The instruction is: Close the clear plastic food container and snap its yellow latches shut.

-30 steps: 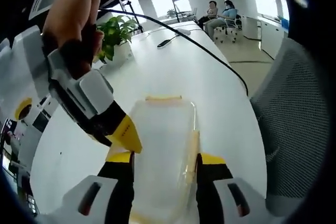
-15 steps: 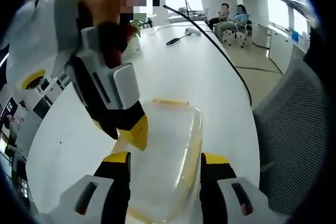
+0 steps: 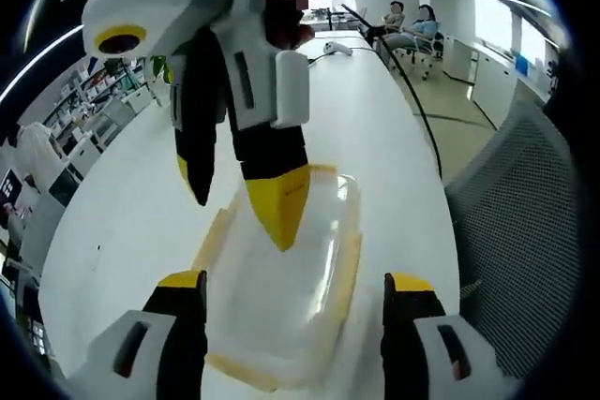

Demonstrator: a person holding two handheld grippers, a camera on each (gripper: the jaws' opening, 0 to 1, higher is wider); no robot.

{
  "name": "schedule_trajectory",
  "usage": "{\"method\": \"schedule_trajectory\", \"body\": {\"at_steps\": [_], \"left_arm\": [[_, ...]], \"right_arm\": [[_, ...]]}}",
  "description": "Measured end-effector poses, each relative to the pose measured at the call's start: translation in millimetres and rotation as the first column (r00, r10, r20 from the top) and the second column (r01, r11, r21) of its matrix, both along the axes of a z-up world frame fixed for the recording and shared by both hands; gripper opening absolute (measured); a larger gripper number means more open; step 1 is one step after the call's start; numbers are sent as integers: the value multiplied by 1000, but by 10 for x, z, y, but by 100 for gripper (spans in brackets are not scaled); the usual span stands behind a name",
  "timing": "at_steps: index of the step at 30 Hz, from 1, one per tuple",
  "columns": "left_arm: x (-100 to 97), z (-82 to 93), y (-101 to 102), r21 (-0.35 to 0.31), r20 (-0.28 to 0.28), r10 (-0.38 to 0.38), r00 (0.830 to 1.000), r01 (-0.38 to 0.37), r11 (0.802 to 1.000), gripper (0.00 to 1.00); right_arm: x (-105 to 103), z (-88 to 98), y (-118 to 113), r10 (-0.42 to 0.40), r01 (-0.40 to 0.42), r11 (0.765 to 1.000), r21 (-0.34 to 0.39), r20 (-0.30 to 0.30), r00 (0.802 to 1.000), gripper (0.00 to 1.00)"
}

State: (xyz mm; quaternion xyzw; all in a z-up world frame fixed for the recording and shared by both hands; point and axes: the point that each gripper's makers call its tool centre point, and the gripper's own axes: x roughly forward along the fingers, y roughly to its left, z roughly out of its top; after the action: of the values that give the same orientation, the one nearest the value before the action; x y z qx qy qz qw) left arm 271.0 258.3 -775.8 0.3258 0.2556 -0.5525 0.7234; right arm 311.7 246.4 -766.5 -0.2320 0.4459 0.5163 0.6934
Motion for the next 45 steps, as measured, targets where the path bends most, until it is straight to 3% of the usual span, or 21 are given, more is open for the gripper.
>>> {"method": "schedule_trajectory", "body": {"at_steps": [7,11,21,26,30,34,45], "left_arm": [[-54,38,-41,-39,-48,30,998,-32,999,99],[-63,37,-29,-22,-55,24,998,-25,999,99],[-16,5,34,48,-44,-15,999,17,999,99],[46,-77,145,113,-60,-26,998,33,993,99],[118,-66,194,131,-64,-30,997,39,991,99],[131,-135,258,183,-84,-53,995,67,981,99],[187,-291,355,283,-123,-131,984,161,946,96]], "right_arm": [[-102,18,26,58,-60,998,23,64,996,100],[-192,12,-43,168,-164,985,-49,94,981,100],[-264,-67,-156,167,-159,983,-89,86,982,100],[-284,-112,-217,195,-178,973,-146,119,973,100],[-304,-116,-205,186,-168,976,-139,123,975,100],[-363,-192,-270,198,-178,969,-174,103,975,99],[-394,-259,-319,219,-192,961,-200,127,967,95]]}}
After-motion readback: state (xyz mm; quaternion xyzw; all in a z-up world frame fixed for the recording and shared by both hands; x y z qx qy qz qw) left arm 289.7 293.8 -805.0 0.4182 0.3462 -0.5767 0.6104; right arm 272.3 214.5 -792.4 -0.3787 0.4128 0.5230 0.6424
